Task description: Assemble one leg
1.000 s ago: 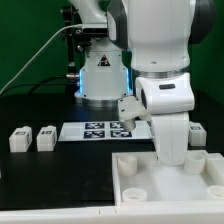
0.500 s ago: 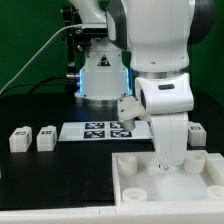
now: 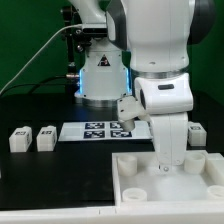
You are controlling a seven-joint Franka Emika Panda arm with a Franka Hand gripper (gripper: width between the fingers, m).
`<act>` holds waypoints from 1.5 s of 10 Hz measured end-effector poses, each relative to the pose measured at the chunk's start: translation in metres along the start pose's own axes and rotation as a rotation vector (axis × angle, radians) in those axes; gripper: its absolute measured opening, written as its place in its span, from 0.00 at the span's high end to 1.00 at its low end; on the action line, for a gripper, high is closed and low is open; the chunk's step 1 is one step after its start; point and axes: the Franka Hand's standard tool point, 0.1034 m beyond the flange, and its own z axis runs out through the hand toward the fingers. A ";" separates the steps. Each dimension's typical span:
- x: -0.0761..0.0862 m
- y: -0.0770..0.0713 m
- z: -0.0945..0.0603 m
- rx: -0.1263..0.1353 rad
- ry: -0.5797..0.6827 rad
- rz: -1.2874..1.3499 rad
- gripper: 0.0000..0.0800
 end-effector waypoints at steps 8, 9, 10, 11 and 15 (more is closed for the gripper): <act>0.040 -0.018 -0.025 -0.025 0.004 0.498 0.19; 0.037 -0.017 -0.024 -0.022 0.008 0.557 0.19; 0.036 -0.017 -0.024 -0.022 0.008 0.618 0.19; 0.039 -0.018 -0.024 -0.017 0.016 0.748 0.19; 0.080 -0.041 -0.025 0.002 0.011 1.339 0.19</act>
Offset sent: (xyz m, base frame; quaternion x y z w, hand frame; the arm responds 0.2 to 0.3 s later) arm -0.0150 0.0005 0.0311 -0.0160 -0.0143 0.2116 0.9771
